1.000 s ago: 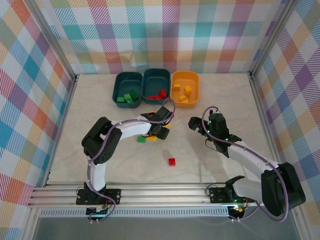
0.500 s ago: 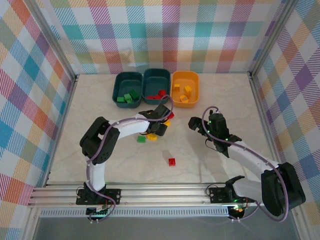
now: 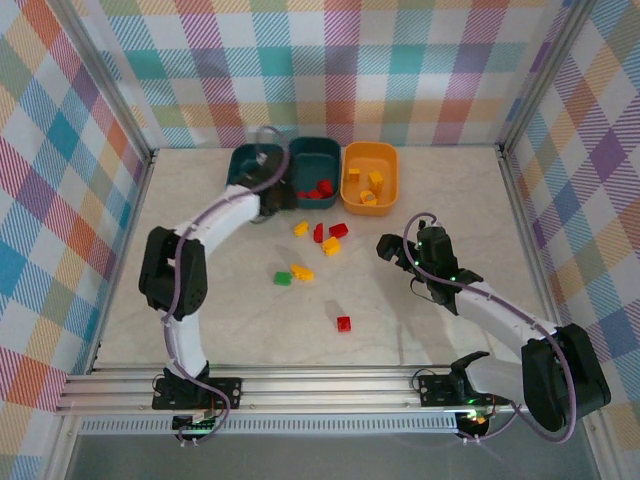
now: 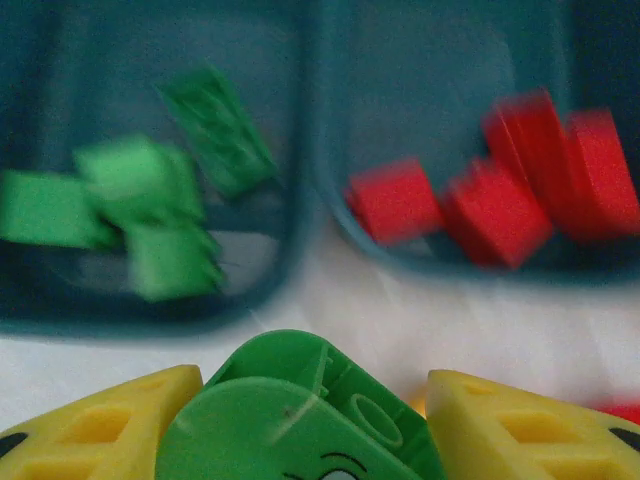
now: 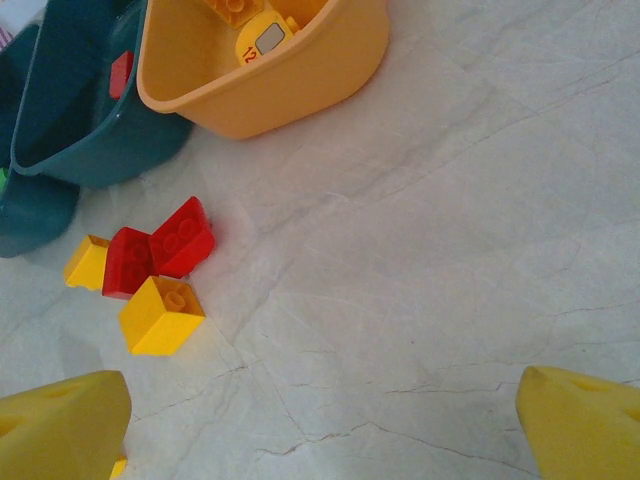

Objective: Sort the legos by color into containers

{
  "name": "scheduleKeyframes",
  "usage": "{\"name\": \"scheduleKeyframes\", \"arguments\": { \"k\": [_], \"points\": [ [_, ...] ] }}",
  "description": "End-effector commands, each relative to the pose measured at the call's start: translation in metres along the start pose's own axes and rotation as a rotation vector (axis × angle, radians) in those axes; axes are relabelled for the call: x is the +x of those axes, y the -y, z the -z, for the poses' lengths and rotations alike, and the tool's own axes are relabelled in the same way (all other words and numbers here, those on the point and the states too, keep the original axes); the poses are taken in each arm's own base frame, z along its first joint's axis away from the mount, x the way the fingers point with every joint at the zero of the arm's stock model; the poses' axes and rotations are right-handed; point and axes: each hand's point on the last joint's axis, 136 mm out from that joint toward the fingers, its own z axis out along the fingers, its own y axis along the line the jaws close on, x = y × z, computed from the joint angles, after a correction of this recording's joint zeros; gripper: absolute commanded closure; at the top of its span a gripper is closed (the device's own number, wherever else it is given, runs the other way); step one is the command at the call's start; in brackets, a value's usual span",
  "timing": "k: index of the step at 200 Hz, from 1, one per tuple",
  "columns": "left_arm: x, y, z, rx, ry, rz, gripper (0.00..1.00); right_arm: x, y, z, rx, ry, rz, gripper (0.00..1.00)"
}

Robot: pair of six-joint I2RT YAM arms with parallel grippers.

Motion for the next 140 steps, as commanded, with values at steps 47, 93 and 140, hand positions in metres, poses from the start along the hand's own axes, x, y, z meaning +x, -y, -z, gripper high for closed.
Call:
{"name": "scheduleKeyframes", "arguments": {
  "k": [47,93,140],
  "points": [
    [-0.056,-0.051,-0.055,-0.036,-0.116,0.214,0.59,-0.002,0.002,0.004,0.005,0.016,0.015,0.01],
    [-0.060,-0.038,-0.078,0.049,-0.136,0.208,0.43,-0.002,0.001,0.003,-0.001,0.011,0.018,0.01],
    [-0.073,-0.021,-0.043,0.101,-0.072,0.153,0.13,-0.001,-0.002,0.003,-0.014,0.005,0.028,0.01]
  ]
}}
